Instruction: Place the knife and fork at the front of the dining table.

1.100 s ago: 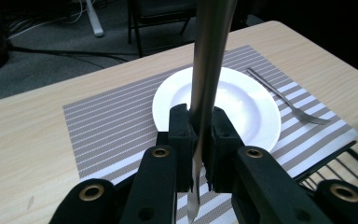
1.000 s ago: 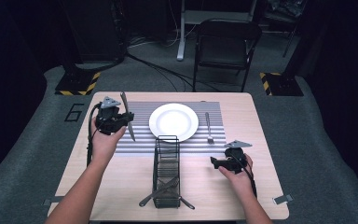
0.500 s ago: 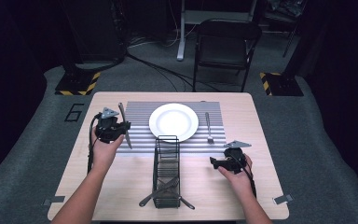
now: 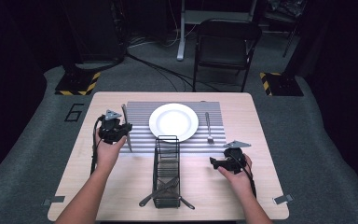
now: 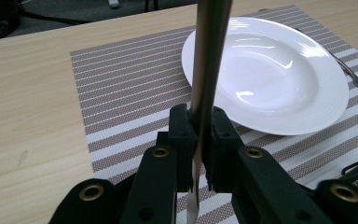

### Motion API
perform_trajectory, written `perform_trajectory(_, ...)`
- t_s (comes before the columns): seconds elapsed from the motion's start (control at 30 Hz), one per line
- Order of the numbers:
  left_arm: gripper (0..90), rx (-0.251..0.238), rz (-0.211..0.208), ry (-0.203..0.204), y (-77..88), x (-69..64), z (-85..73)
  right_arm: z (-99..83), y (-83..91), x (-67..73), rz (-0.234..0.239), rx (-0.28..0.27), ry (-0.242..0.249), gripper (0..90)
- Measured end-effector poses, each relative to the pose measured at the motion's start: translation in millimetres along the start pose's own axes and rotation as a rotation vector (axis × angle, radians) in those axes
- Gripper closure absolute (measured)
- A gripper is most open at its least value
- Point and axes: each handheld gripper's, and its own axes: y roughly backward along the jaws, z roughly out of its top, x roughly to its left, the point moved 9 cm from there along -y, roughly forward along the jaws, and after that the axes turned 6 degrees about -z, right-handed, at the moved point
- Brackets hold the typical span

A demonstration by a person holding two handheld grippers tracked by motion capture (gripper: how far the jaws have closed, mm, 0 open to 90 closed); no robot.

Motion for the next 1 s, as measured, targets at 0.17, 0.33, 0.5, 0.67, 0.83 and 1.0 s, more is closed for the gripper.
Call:
perform_trajectory(0.17,82.4,-0.013,0.013,0.025,-6.7,2.6,2.7,0.6,0.0,-0.9,0.003,-0.007,0.01,21.8)
perform_trajectory(0.33,82.4,-0.027,0.02,0.047,-13.8,6.8,4.9,0.1,0.7,-1.3,0.004,-0.003,-0.005,21.9)
perform_trajectory(0.5,82.4,-0.042,0.031,0.057,-20.1,9.8,6.1,-0.1,0.3,-3.2,0.003,-0.005,-0.006,21.9)
perform_trajectory(0.67,82.5,-0.05,0.037,0.067,-25.8,11.3,7.1,-0.6,0.9,-3.3,0.004,-0.002,-0.014,22.0)
perform_trajectory(0.83,82.5,-0.071,0.041,0.088,-31.0,13.6,7.5,-0.7,0.1,-2.7,0.009,-0.001,-0.021,22.0)
perform_trajectory(1.0,82.5,-0.072,0.046,0.105,-36.6,19.8,7.2,-1.1,-0.2,-2.2,0.014,0.003,-0.02,21.9)
